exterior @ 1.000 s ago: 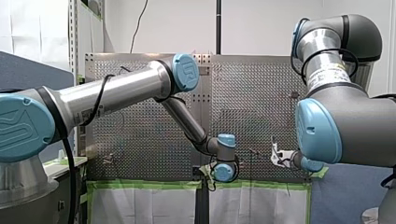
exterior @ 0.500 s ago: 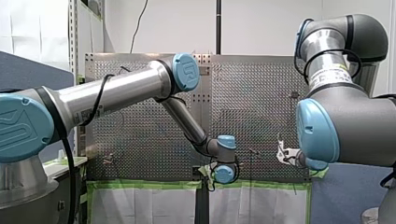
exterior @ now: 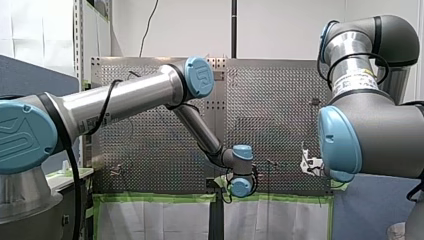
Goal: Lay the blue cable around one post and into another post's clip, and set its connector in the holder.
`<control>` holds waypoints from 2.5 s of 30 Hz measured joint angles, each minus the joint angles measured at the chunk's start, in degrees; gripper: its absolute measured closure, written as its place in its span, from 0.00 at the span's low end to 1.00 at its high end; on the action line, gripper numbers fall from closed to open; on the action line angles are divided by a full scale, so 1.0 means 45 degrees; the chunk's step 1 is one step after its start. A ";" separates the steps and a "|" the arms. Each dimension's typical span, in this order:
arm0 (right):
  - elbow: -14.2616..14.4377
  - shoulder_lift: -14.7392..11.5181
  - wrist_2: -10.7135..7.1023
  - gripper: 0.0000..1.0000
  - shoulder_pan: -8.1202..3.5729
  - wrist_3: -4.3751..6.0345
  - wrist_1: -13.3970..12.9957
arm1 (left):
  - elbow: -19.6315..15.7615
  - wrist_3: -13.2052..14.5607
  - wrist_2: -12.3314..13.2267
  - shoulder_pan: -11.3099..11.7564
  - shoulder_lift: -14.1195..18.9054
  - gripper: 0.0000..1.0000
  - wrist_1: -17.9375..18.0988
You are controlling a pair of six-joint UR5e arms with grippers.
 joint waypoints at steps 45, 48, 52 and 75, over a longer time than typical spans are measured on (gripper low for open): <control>-0.0877 0.0672 0.0098 1.00 -0.0129 -0.0094 0.0499 | 0.1282 -0.0400 0.0846 0.0740 -0.0342 1.00 -0.0872; -0.0969 0.0684 0.0099 1.00 -0.0129 -0.0092 0.0515 | 0.1319 -0.0401 0.0898 0.0801 -0.0344 1.00 -0.0867; -0.1082 0.0708 0.0074 1.00 -0.0115 -0.0086 0.0459 | 0.1429 -0.0401 0.1008 0.0840 -0.0345 1.00 -0.0876; -0.2263 0.0914 -0.0025 1.00 -0.0157 0.0162 0.0683 | 0.3101 -0.0775 0.1323 0.1019 -0.1221 1.00 -0.2154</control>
